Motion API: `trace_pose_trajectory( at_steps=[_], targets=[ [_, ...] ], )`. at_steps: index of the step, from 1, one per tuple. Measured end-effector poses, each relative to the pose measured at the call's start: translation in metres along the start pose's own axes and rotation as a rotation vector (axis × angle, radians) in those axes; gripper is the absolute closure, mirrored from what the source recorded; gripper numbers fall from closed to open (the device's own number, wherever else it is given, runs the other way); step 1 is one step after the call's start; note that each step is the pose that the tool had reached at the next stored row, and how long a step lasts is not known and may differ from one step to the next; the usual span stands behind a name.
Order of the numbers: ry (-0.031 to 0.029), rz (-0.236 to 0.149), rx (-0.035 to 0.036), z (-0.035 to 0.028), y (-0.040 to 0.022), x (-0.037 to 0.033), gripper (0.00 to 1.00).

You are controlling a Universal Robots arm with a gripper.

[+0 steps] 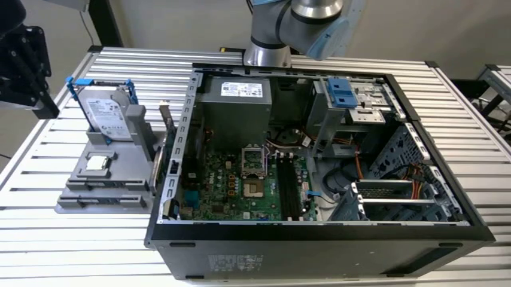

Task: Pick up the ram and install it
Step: 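Pick up the ram and move it above insertion slot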

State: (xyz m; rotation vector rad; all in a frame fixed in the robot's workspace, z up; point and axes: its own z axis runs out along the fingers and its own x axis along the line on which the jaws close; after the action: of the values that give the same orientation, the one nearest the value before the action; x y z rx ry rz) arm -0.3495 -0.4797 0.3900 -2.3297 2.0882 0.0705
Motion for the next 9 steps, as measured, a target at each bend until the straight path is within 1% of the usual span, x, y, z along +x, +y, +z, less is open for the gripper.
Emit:
trace_pose_trajectory(
  at_steps=[1, 9],
  targets=[
    [0.0000, 0.000, 0.0000, 0.0000, 0.0000, 0.0000, 0.00],
    [0.0000, -0.001, -0.0001, 0.0000, -0.0003, 0.0000, 0.00]
  ],
)
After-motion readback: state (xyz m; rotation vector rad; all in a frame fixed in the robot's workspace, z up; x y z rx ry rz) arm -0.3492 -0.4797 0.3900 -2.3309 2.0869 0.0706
